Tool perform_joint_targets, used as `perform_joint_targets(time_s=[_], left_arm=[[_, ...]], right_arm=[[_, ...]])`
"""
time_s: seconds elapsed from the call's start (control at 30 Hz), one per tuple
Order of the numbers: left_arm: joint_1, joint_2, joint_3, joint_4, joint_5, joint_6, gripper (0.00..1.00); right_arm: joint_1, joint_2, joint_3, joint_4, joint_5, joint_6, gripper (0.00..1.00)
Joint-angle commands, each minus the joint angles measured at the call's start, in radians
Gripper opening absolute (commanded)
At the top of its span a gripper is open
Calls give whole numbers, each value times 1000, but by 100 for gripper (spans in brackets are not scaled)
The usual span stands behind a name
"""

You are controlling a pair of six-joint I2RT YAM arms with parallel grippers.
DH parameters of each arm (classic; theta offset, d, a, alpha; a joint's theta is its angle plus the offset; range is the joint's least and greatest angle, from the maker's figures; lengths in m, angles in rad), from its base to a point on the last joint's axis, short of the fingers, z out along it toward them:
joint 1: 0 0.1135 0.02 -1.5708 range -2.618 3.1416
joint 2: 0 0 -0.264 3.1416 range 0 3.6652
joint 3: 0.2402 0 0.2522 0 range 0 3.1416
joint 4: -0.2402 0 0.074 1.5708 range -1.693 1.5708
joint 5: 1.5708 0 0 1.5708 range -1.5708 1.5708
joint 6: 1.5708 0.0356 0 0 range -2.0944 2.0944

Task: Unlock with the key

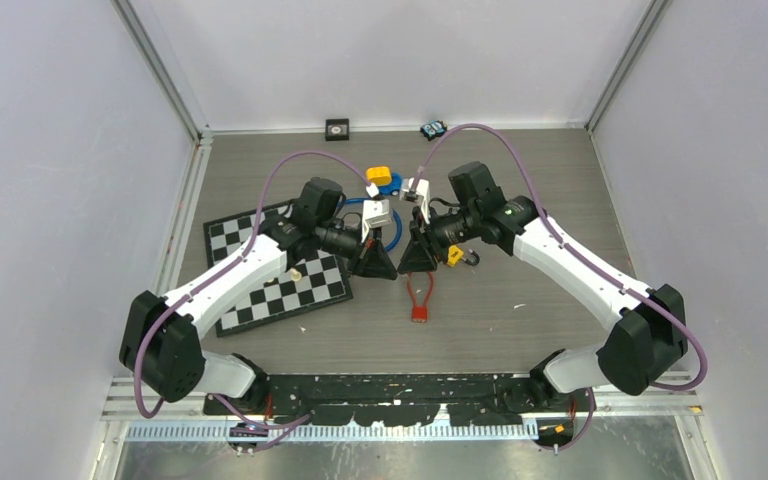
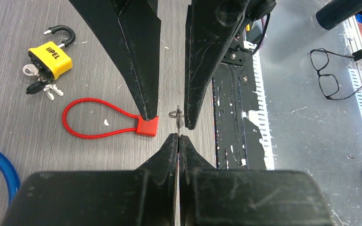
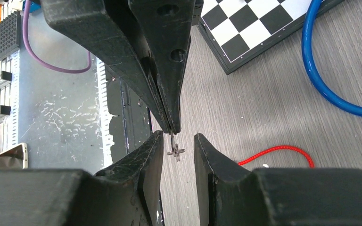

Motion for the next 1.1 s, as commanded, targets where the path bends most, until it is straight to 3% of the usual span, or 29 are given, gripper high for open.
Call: perform_joint_targets(time_s=[0.0, 0.67, 0.9, 1.07], left_arm=[[-5, -25, 6, 43, 27, -5, 0], [-4, -30, -1, 48, 12, -7, 0], [-4, -31, -3, 51, 11, -8, 0], [-4, -31, -8, 52, 11, -6, 0]], right_arm=[[9, -2, -6, 18, -1, -21, 35], [19, -6, -14, -17, 17, -50, 28], [20, -6, -11, -19, 20, -51, 19], [21, -9, -1, -25, 26, -51, 23]])
